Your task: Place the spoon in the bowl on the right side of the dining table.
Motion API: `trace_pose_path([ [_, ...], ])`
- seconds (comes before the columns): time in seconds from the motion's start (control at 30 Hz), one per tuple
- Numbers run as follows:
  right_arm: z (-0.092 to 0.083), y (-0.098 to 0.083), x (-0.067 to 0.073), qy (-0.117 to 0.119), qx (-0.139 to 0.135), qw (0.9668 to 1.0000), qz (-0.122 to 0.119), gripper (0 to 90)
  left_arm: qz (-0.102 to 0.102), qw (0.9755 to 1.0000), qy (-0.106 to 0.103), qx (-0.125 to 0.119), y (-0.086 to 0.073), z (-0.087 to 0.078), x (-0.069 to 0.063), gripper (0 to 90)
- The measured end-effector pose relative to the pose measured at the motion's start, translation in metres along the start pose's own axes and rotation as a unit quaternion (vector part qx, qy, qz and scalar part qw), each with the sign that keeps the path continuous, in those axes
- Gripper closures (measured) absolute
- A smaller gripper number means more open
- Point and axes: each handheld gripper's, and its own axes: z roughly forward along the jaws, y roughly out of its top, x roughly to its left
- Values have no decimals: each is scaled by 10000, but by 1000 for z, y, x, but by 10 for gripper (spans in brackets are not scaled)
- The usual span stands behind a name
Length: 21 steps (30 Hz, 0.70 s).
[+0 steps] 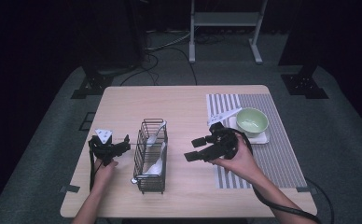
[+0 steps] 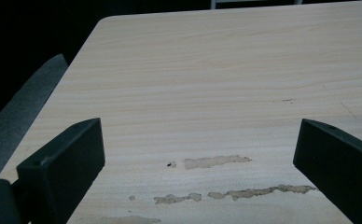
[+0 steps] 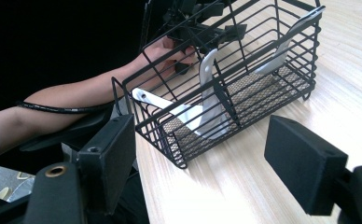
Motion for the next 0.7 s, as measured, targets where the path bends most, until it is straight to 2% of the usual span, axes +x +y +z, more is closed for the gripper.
trace_pose_path([
  [0.7, 18, 17, 9, 26, 244, 9996, -167, 240, 0, 10000, -12, 12, 0, 0, 0, 9],
])
